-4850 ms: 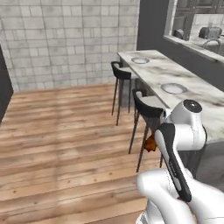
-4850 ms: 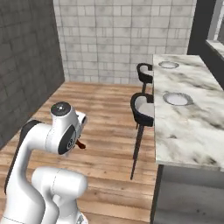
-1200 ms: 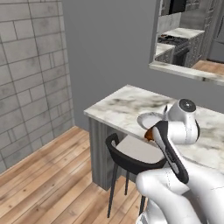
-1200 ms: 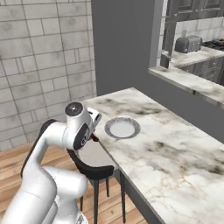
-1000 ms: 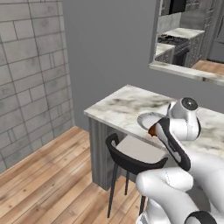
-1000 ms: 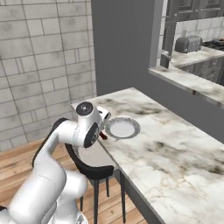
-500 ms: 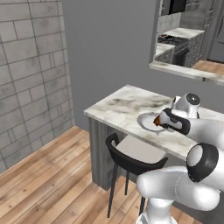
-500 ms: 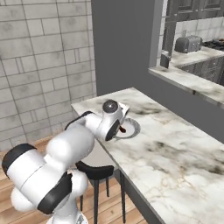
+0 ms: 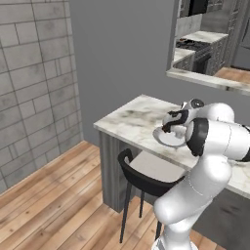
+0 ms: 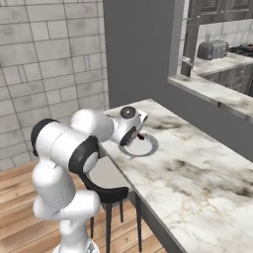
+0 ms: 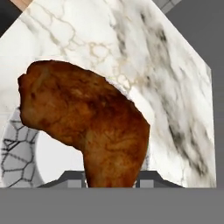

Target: Take the chicken drumsticks from the pan and place one on each plate on the dining counter.

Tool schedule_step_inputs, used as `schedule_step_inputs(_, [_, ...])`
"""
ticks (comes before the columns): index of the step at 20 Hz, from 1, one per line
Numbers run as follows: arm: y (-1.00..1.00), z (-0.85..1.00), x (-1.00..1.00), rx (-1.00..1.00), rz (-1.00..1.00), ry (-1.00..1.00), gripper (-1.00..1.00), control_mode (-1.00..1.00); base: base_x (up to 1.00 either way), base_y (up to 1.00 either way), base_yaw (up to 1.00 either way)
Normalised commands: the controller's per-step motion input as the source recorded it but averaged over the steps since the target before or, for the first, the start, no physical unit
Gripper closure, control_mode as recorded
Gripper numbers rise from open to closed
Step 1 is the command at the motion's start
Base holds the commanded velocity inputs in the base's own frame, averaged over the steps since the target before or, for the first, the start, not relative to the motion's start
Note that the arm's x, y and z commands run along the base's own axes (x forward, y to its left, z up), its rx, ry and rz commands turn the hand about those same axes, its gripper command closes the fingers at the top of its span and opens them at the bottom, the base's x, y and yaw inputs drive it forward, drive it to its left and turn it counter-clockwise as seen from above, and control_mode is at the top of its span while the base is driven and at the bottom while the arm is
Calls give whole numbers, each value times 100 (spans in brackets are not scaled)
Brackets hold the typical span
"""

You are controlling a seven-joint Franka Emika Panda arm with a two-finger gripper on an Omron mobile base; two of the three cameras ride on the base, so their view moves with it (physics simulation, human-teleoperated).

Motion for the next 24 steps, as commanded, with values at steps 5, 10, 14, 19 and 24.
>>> schedule_step_inputs(5, [-6, -43, 40, -1, 0, 0, 100, -100, 0, 0, 0])
schedule_step_inputs(10, [-13, -44, 2, -1, 0, 0, 100, -100, 0, 0, 0])
schedule_step_inputs(14, [-15, -30, 7, 0, 0, 0, 100, -100, 0, 0, 0])
schedule_step_inputs(19, [-7, -26, 35, 0, 0, -2, 100, -100, 0, 0, 0])
schedule_step_inputs(24, [-24, -24, 49, 0, 0, -6, 100, -100, 0, 0, 0])
